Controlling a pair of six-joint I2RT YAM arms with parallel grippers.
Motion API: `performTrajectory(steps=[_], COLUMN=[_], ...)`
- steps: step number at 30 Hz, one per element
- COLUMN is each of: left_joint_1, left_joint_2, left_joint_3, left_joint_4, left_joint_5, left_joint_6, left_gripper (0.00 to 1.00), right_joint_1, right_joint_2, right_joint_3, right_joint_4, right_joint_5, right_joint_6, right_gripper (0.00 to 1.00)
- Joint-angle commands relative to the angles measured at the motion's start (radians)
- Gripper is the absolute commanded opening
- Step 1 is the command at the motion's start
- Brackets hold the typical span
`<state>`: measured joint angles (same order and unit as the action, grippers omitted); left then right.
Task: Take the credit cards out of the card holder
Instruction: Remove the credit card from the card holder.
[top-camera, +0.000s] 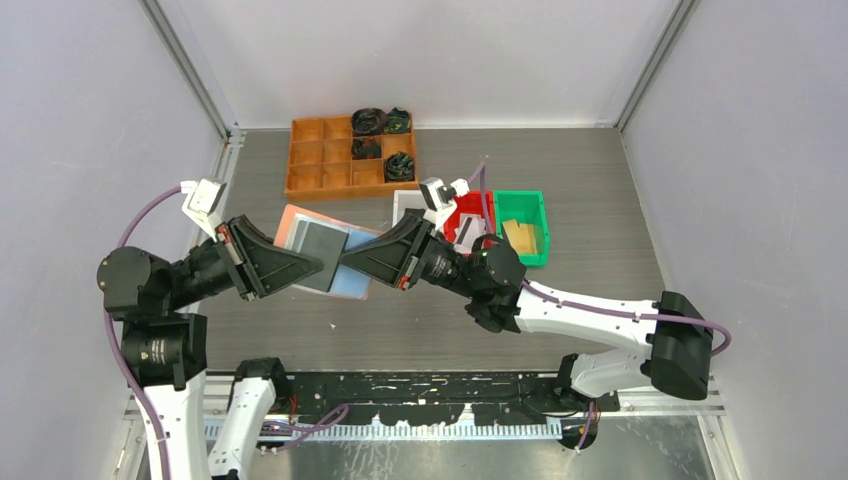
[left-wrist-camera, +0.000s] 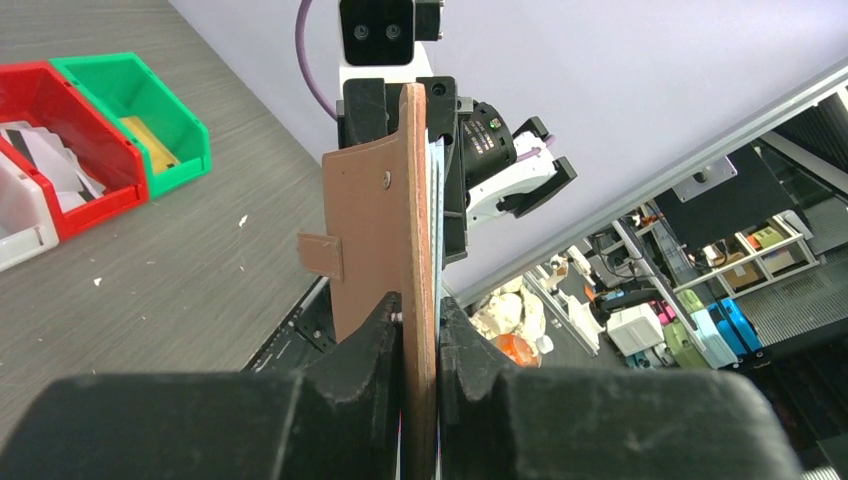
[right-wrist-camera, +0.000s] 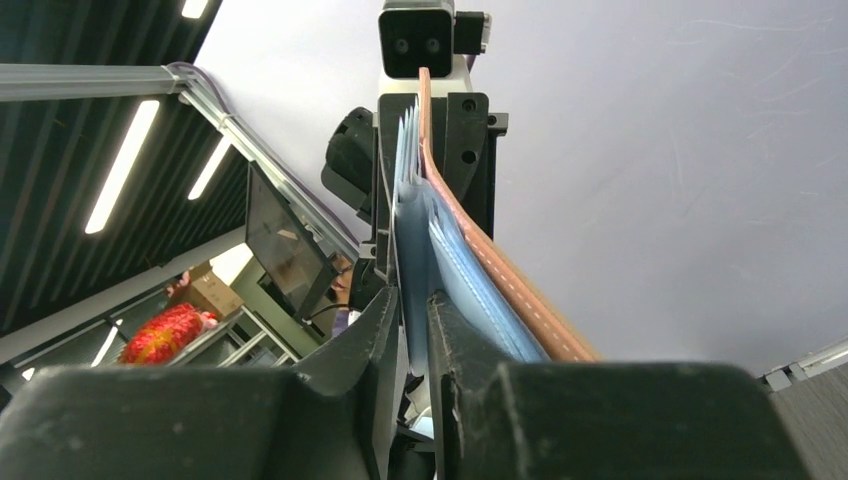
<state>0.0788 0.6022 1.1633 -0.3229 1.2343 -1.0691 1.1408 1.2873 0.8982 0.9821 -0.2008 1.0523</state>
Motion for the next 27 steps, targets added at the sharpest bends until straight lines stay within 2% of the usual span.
performTrajectory(steps=[1,4,8,13,16,20,24,27], left_joint_1=[-0.004,-0.004,-0.004,-0.004,-0.004,-0.004,-0.004,-0.004], left_joint_2=[-0.020,-0.018,-0.018,-0.019,-0.015,-0.008,-0.001,0.011], left_joint_3=[0.003,0.004,0.008,0.013,0.022,0.038,0.051,0.065], left_joint_4=[0.090,0.081,0.051,0.012,-0.009,-0.023,-0.002,0.008], left_joint_5=[0.010,0.014,0.014,0.006,0.001,-0.008,-0.025,-0.031], left_joint_6=[-0.026,-0.019,0.009,0.046,0.056,0.057,0.006,0.004], left_gripper=[0.09,0.09,0.09,0.09,0.09,0.10,0.17,0.15], right_joint_1=[-0.008,-0.008,-0.008,-0.008,-0.007,-0.008,-0.008,-0.008], right_joint_2=[0.021,0.049,0.060,0.050,0.041,0.036,0.048,0.053], right_joint_3=[0.031,0.054,0.064,0.052,0.027,-0.010,-0.030,-0.032], right_joint_4=[0.105,0.120,0.126,0.148,0.181,0.238,0.318,0.347], right_joint_5=[-0.018,-0.050,-0.058,-0.065,-0.064,-0.069,-0.083,-0.090], right_joint_6=[0.031,0.047,0.053,0.047,0.048,0.066,0.095,0.106], right_gripper=[0.23,0.26,0.25,0.08,0.01,0.01,0.01,0.01])
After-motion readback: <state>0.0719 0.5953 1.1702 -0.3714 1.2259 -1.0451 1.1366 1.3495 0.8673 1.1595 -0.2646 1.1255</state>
